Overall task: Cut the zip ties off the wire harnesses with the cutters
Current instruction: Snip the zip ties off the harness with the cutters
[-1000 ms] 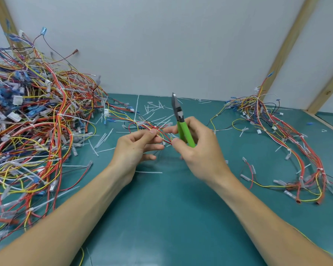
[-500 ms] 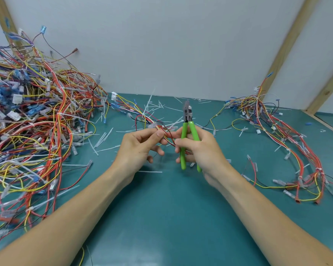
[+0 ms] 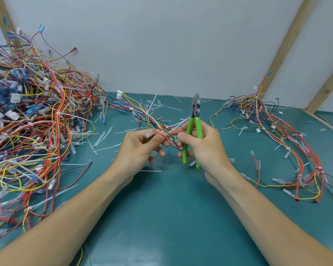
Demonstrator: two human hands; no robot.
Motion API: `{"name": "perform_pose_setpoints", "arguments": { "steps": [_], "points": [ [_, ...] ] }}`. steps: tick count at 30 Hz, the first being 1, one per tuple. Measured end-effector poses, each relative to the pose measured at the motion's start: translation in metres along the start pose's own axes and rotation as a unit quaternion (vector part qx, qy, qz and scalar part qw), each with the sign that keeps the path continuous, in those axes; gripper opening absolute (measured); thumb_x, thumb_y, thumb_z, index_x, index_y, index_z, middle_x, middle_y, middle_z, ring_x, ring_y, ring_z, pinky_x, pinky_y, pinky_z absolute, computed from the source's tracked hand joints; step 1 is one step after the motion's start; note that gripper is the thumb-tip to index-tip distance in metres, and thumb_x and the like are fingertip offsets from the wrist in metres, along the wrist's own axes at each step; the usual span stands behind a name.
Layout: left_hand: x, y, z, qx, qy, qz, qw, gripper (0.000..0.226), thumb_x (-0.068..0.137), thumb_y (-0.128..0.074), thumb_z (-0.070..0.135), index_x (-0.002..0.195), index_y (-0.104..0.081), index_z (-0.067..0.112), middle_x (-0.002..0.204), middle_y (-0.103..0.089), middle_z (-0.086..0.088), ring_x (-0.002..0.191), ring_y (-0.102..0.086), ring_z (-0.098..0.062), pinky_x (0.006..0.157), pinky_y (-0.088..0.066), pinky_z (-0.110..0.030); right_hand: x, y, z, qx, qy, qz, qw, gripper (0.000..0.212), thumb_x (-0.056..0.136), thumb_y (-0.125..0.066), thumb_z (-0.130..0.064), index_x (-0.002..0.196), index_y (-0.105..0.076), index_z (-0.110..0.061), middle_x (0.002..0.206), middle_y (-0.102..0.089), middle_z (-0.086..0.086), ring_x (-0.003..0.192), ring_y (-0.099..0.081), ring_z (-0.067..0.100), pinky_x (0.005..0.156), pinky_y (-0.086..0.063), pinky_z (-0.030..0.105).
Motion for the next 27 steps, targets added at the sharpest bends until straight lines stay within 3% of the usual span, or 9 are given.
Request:
{"name": "perform_pose_setpoints", "arguments": {
  "steps": [5,8,13,15,19,23,27],
  "points": [
    [0.0,0.002,-0.003,0.006,0.009,0.015,1.0,0.015,0.099,-0.062,0.017,0.089,-0.073,0.016,0.076,-0.073,0.002,0.054,-0.062,-0.012,0.043,-0.04,-0.019,-0.002,-0.004,-0.001,-0.063,0.042,-0.019,0.997,0.018,0.092,-0.064,0.005,0.094,-0.059,-0.012,0.085,-0.078,-0.002,0.06,-0.06,0.01,0.054,-0.056,0.033],
    [0.0,0.003,-0.004,0.009,0.021,0.0,1.0,0.015,0.096,-0.065,0.025,0.092,-0.076,0.016,0.08,-0.073,0.0,0.056,-0.061,-0.015,0.045,-0.041,-0.022,-0.004,-0.007,0.001,-0.099,0.045,-0.048,0.993,0.019,0.091,-0.07,-0.003,0.089,-0.061,-0.019,0.074,-0.072,-0.009,0.059,-0.06,0.011,0.053,-0.055,0.033],
    [0.003,0.006,-0.01,-0.006,0.081,-0.035,0.996,0.033,0.085,-0.065,0.051,0.089,-0.079,0.021,0.086,-0.074,-0.002,0.064,-0.063,-0.013,0.049,-0.043,-0.022,-0.004,-0.008,0.003,-0.156,0.041,-0.055,0.985,0.015,0.088,-0.074,-0.011,0.086,-0.063,-0.02,0.069,-0.069,-0.008,0.064,-0.06,0.021,0.066,-0.059,0.053],
    [0.006,0.008,-0.013,-0.044,0.118,-0.063,0.99,0.036,0.085,-0.062,0.055,0.087,-0.079,0.023,0.084,-0.072,0.001,0.066,-0.064,-0.011,0.048,-0.044,-0.022,-0.005,-0.007,0.002,-0.156,0.04,-0.054,0.985,0.015,0.088,-0.075,-0.012,0.086,-0.063,-0.02,0.069,-0.068,-0.01,0.065,-0.06,0.02,0.07,-0.058,0.058],
    [0.01,0.014,-0.016,-0.136,0.202,-0.127,0.961,0.046,0.088,-0.053,0.058,0.092,-0.08,0.022,0.086,-0.071,0.004,0.073,-0.069,-0.009,0.051,-0.048,-0.021,-0.008,-0.006,0.0,-0.171,0.054,-0.063,0.982,0.017,0.084,-0.079,-0.022,0.086,-0.062,-0.021,0.068,-0.066,-0.012,0.065,-0.059,0.013,0.073,-0.059,0.052],
    [0.009,0.013,-0.015,-0.039,0.136,-0.091,0.986,0.032,0.083,-0.074,0.043,0.1,-0.077,0.016,0.092,-0.074,-0.001,0.078,-0.07,-0.013,0.055,-0.05,-0.023,-0.011,-0.009,0.003,-0.245,0.083,-0.055,0.964,0.019,0.084,-0.078,-0.02,0.091,-0.061,-0.025,0.079,-0.073,-0.012,0.077,-0.068,0.016,0.082,-0.056,0.045],
    [0.004,0.009,-0.016,0.009,0.081,-0.004,0.997,0.019,0.086,-0.073,0.031,0.092,-0.076,0.014,0.086,-0.077,-0.003,0.075,-0.072,-0.011,0.05,-0.049,-0.02,-0.013,-0.011,0.003,-0.238,0.093,-0.064,0.965,0.015,0.084,-0.078,-0.029,0.09,-0.064,-0.029,0.083,-0.073,-0.014,0.08,-0.069,0.012,0.083,-0.057,0.042]
  ]
}}
Point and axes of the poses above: each hand's wrist, its own x-axis towards the middle knuckle, its own y-axis out of the back of the hand, z = x × y, the point moved 3 cm from there along x, towards the middle knuckle
